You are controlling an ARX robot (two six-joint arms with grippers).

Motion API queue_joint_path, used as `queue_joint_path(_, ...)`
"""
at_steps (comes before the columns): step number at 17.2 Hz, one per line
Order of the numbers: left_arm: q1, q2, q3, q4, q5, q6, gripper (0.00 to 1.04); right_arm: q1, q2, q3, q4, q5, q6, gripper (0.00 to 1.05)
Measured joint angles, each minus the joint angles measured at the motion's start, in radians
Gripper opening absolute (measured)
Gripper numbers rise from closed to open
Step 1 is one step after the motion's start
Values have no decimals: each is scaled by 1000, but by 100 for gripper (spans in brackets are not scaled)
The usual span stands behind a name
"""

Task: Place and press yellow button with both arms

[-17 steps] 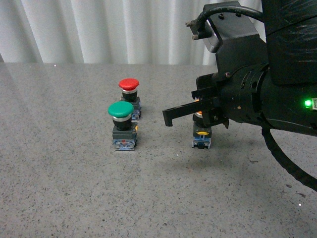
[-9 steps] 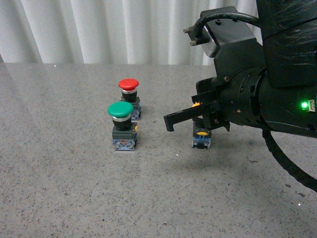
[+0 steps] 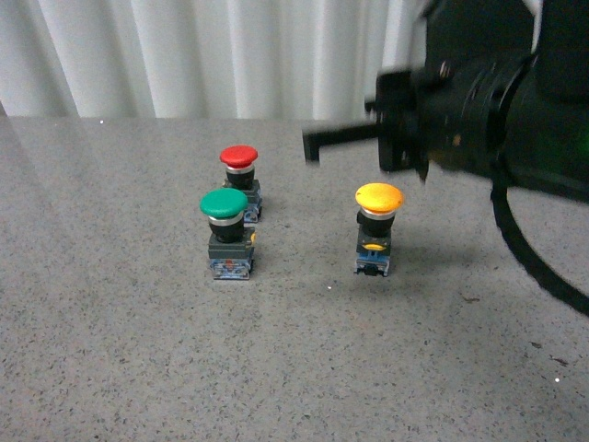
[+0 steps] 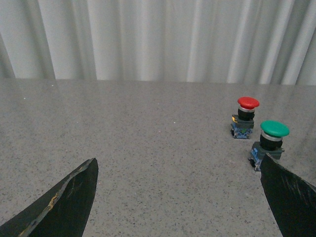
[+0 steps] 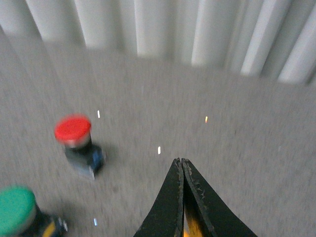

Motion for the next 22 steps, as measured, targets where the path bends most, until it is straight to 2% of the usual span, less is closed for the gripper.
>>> queue_joint_path(3, 0, 0, 0, 0, 0, 0, 98, -6, -136, 0, 103, 5, 98, 2)
queue_joint_path(7, 0, 0, 0, 0, 0, 0, 98, -6, -254, -59, 61, -23, 189, 2)
queue_joint_path(11, 0, 0, 0, 0, 0, 0, 98, -35, -452, -163, 68, -50, 216, 2)
queue_joint_path(12, 0, 0, 0, 0, 0, 0, 98, -39, -514, -187, -16, 23, 190, 2)
queue_joint_path(13, 0, 0, 0, 0, 0, 0, 98, -66, -586, -255, -98, 142, 111, 2)
queue_joint_path(14, 0, 0, 0, 0, 0, 0, 98, -151, -679, -377, -127, 146, 44, 2)
queue_joint_path(17, 0, 0, 0, 0, 0, 0, 98, -444, -1041, -632, -230, -114, -21, 2)
queue_joint_path(18, 0, 0, 0, 0, 0, 0, 98, -498, -1114, -683, -225, -154, -24, 2)
queue_joint_path(22, 0, 0, 0, 0, 0, 0, 98, -503, -1233, -775, -267, -175, -32, 2)
